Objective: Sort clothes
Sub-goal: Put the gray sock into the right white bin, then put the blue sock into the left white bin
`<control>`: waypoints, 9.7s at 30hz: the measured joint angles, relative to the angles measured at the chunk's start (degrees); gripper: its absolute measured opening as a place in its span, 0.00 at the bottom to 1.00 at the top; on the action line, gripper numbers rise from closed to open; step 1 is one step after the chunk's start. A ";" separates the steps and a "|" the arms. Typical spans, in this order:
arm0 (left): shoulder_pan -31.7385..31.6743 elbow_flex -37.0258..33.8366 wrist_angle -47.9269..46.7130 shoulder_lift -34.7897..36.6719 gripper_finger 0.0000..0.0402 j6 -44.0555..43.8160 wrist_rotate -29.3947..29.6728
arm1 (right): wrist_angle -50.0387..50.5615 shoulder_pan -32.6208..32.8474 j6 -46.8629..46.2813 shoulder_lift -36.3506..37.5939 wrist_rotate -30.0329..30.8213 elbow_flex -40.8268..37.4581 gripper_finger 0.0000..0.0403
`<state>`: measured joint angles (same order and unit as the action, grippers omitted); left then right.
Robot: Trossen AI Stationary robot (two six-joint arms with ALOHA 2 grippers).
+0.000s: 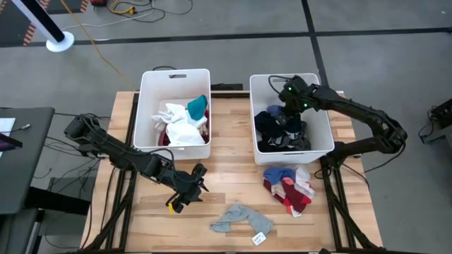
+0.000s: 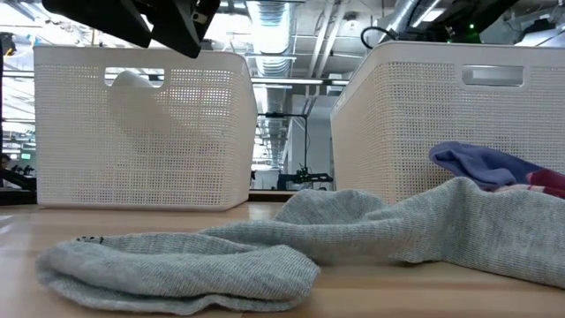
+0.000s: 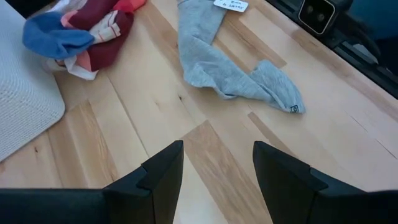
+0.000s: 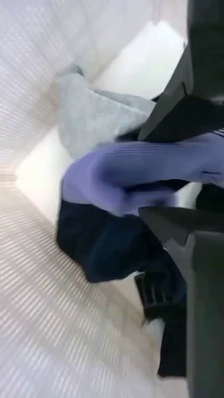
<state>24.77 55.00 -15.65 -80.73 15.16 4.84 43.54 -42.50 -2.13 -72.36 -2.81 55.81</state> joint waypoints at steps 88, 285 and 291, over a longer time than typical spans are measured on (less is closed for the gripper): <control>2.10 -0.04 20.14 -16.83 0.47 -3.58 -4.22 | -13.88 73.17 -23.07 -37.63 3.56 21.29 0.55; 0.48 0.00 19.68 -16.85 0.47 -2.32 -4.26 | -11.39 33.99 -7.63 33.00 10.90 -8.85 0.59; 0.48 0.00 19.79 -16.85 0.47 -2.32 -4.24 | -12.35 41.65 -8.57 33.00 12.36 -8.85 0.59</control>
<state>25.26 55.00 4.14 -97.58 12.84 0.60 31.19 -0.85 -10.70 -39.35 9.56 46.96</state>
